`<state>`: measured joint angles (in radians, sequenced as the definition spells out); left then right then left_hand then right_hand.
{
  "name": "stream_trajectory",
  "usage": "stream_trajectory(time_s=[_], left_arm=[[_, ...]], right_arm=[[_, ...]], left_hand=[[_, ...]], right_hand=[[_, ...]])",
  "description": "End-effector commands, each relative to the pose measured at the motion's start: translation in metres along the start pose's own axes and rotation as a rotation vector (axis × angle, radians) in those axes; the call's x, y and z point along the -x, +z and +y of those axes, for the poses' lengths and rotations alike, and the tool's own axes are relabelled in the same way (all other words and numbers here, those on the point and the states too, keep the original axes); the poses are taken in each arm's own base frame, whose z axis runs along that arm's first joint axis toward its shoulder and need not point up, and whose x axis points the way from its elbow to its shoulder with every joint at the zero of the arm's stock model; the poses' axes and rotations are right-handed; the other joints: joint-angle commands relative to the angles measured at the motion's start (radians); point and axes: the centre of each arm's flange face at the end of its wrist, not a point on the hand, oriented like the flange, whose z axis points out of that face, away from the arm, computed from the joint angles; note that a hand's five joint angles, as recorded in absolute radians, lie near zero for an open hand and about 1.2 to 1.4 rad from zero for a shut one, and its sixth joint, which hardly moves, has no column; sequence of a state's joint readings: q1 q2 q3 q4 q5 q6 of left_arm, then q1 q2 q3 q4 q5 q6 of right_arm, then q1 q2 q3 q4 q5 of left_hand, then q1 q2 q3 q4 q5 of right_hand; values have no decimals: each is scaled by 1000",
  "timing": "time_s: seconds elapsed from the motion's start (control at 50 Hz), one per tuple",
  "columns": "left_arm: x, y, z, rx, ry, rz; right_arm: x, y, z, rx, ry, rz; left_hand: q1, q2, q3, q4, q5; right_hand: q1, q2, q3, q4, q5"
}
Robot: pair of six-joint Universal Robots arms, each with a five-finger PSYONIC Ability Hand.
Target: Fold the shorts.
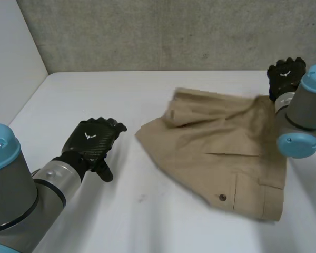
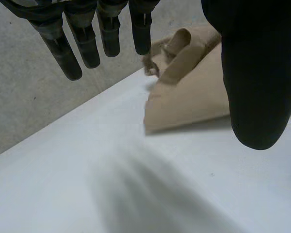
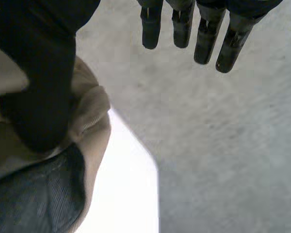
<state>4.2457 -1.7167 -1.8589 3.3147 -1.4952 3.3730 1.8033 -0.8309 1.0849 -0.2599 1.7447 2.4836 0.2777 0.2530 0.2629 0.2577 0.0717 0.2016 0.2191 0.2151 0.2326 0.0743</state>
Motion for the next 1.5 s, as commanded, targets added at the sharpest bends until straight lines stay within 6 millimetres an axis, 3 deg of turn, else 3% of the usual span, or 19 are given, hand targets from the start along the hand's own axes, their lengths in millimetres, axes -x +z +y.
stream_trajectory(time_s=[0.02,0.14,0.26,0.44,0.5,0.66,0.86,0.94,1.02,1.06,1.08,1.16,1.2,1.36,1.5], left_arm=[[-2,1,0,-6,2,7],[-3,6,-1,-28,14,11],[-7,23,-6,-76,29,18],[-34,64,-6,-101,63,96],[-47,85,3,-87,99,125],[-72,107,22,-29,190,187],[-77,126,24,-52,208,187],[-77,127,22,-59,208,187],[-78,126,22,-57,206,189],[-78,125,23,-52,206,190],[-78,124,24,-51,205,191],[-77,123,25,-45,206,186],[-77,123,26,-39,206,185],[-70,127,26,-43,196,162],[-72,128,31,-34,196,167]], right_arm=[[5,-45,-4,56,98,-199],[-4,-83,-9,75,150,-247],[-14,-128,-10,120,142,-290],[-10,-186,0,290,216,-475],[-10,-196,4,331,276,-486],[0,-207,18,364,320,-513],[8,-192,40,366,360,-494],[16,-188,49,407,399,-502],[21,-186,53,424,418,-526],[23,-187,51,406,434,-564],[24,-187,49,393,444,-591],[20,-190,33,325,461,-633],[4,-193,9,234,458,-613],[-34,-209,-47,38,430,-558],[-43,-224,-72,-39,410,-567]], left_hand=[[-26,-1,-11,-6,5],[-23,2,-8,-3,8],[15,40,30,35,47],[85,110,100,105,117],[97,122,112,117,129],[135,160,150,155,167],[238,263,253,258,270],[238,263,253,258,270],[235,260,250,255,267],[229,254,244,249,261],[229,254,244,249,261],[212,236,227,232,243],[191,216,206,211,223],[112,137,127,132,143],[115,140,130,135,146]], right_hand=[[-27,-45,-41,-58,-74],[-27,-45,-41,-58,-74],[-27,-45,-41,-58,-74],[-23,-40,-36,-54,-70],[-26,-43,-39,-57,-73],[-27,-45,-41,-58,-74],[98,80,84,67,50],[215,197,201,184,168],[543,526,530,512,496],[1114,1096,1100,1083,1067],[1194,1176,1180,1163,1147],[1195,1177,1181,1164,1147],[1195,1177,1181,1164,1147],[1195,1177,1181,1164,1147],[1195,1177,1181,1164,1147]])
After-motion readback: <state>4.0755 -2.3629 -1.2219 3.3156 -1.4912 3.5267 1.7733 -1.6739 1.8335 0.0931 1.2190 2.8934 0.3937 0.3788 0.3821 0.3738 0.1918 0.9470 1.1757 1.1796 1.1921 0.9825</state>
